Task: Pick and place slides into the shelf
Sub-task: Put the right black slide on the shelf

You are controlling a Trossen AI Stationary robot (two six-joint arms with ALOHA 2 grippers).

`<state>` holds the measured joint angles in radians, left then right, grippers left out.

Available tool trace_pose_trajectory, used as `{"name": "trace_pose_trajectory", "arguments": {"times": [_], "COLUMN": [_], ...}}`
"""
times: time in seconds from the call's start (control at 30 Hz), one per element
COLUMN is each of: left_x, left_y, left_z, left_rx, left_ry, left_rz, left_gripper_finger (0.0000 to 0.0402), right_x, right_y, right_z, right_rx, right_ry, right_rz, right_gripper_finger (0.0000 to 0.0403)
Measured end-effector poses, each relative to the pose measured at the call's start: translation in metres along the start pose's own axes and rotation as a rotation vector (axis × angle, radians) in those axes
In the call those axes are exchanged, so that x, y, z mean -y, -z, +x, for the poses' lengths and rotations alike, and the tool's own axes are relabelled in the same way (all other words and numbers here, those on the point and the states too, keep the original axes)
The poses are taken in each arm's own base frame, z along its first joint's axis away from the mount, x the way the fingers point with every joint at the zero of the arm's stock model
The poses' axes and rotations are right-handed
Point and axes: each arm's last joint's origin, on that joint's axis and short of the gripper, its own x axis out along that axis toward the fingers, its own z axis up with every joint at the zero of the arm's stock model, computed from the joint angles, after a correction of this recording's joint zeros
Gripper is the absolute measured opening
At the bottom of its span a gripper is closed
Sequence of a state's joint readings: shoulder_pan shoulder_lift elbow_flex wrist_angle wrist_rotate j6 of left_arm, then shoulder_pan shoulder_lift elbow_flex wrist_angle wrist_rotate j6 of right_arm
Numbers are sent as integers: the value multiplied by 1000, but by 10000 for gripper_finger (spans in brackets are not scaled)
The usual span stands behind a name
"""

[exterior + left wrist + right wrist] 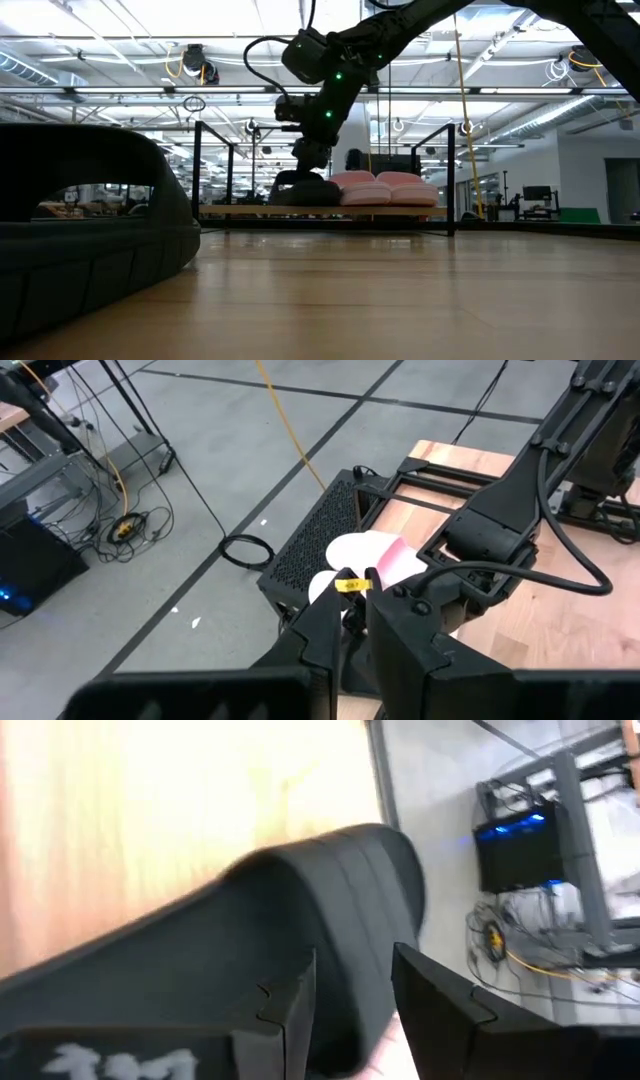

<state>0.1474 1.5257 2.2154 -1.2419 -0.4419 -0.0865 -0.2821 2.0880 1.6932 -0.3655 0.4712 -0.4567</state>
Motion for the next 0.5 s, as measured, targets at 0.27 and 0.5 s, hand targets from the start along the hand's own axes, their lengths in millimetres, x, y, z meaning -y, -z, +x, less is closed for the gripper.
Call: {"name": "trace_pose_trajectory", "arguments": {"times": [0.27, 0.5], "left_x": [1, 1], "left_y": [0, 0], "left_z": [0, 0], "left_rx": [-2, -2], "left_ry": [26, 26], "left_rz": [0, 0], "left_gripper_finger": [51, 51], "right_x": [2, 11], "right_y": [1, 6], "right_z": [2, 6], "right_rx": [8, -6], "right_ry": [-21, -10], "right_rz": [35, 51], "right_gripper_finger": [113, 71]}}
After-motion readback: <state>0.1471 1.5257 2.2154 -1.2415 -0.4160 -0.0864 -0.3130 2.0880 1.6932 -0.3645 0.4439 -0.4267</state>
